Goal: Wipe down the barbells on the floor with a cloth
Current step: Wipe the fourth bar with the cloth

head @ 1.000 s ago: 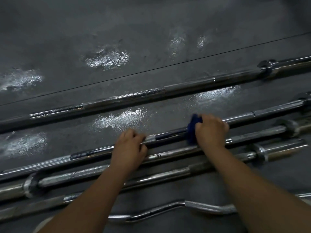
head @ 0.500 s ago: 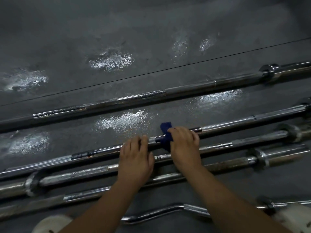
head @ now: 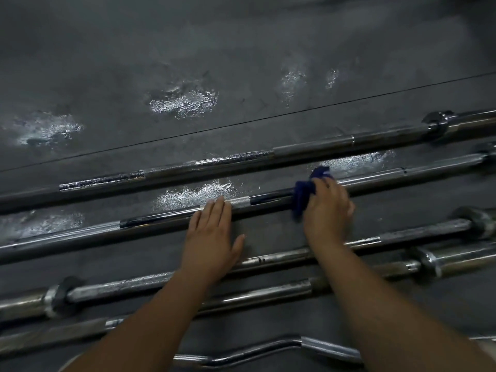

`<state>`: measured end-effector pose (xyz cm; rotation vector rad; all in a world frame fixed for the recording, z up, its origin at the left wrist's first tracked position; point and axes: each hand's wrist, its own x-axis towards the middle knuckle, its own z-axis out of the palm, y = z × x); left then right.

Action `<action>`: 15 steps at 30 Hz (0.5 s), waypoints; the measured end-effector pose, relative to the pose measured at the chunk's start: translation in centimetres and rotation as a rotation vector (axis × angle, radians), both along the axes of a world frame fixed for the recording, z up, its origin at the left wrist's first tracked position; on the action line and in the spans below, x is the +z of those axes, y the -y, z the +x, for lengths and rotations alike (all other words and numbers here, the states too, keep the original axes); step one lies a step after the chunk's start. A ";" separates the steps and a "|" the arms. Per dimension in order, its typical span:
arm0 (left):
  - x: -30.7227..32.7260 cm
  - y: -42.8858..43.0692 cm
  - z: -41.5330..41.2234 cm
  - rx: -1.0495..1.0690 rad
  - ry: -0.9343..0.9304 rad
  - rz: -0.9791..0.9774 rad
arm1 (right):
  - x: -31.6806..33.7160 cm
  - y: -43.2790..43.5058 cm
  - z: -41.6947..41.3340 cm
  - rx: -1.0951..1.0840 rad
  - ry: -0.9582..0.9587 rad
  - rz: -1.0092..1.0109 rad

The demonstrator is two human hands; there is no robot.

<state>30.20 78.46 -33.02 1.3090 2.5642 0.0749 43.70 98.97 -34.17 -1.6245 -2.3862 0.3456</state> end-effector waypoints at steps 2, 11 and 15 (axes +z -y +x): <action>-0.3 -0.4 -0.3 0.002 -0.005 -0.002 | 0.1 3.8 -3.0 0.232 -0.047 0.074; 0.2 -0.6 0.3 0.073 0.004 0.051 | 0.5 1.8 -0.5 0.339 0.029 0.012; 1.0 0.1 1.4 0.075 0.081 0.010 | 2.7 1.6 -1.1 0.354 0.062 -0.178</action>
